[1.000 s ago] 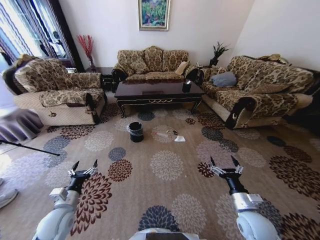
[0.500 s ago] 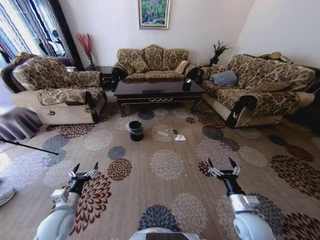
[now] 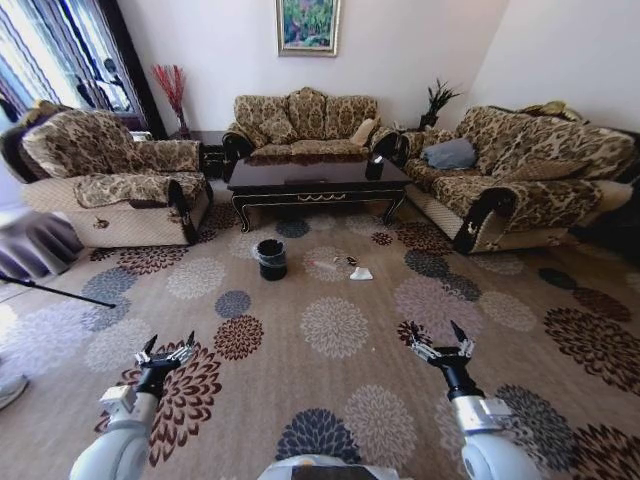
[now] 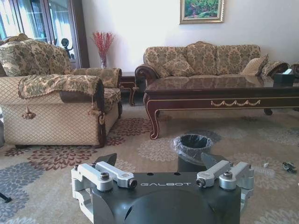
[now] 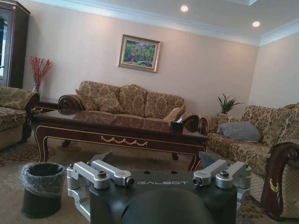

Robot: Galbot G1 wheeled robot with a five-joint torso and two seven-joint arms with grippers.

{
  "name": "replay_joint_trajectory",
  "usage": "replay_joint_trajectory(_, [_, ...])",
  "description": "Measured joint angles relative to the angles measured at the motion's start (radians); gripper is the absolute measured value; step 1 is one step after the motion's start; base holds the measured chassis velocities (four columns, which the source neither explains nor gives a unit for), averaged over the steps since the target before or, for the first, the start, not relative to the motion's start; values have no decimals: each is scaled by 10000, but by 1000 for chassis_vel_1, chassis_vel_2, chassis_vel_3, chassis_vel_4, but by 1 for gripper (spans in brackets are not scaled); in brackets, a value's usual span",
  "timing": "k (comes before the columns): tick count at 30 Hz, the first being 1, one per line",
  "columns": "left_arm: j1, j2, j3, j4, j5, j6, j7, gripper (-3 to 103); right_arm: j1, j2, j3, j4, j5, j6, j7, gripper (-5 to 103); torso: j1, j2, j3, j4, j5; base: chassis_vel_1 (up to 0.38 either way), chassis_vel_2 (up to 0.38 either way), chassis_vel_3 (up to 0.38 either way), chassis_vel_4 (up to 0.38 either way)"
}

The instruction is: Move to the front of the table and pick up the trash from the floor, then place it into the trash bin.

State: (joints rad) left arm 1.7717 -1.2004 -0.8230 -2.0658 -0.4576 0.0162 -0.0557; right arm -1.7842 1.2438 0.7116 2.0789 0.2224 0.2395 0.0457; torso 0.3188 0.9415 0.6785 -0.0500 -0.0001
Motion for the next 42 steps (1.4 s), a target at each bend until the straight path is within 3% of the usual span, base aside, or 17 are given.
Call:
replay_joint_trajectory(20, [913, -431, -37, 5, 443, -661, -32, 100, -181, 170, -174, -447, -247, 170, -60, 100, -413, -930, -519, 0, 1, 0, 0, 0, 0])
replay_joint_trajectory(31, [939, -586, 99, 120, 459, -785, -25, 100, -329, 559, -146, -493, -511, 347, -72, 100, -603, -1392, -790, -1, 1, 0, 0, 0, 0])
replay_joint_trajectory(37, [812, -580, 96, 269, 576, -1155, -117, 100, -380, 678, -91, -743, -573, 616, -241, 100, -719, -1648, -933, -2, 1, 0, 0, 0, 0])
replay_joint_trajectory(42, [739, -543, 114, 263, 575, -994, -140, 100, -253, 734, -127, -832, -538, 757, -365, 100, -833, -1912, -1077, 0, 1, 0, 0, 0, 0])
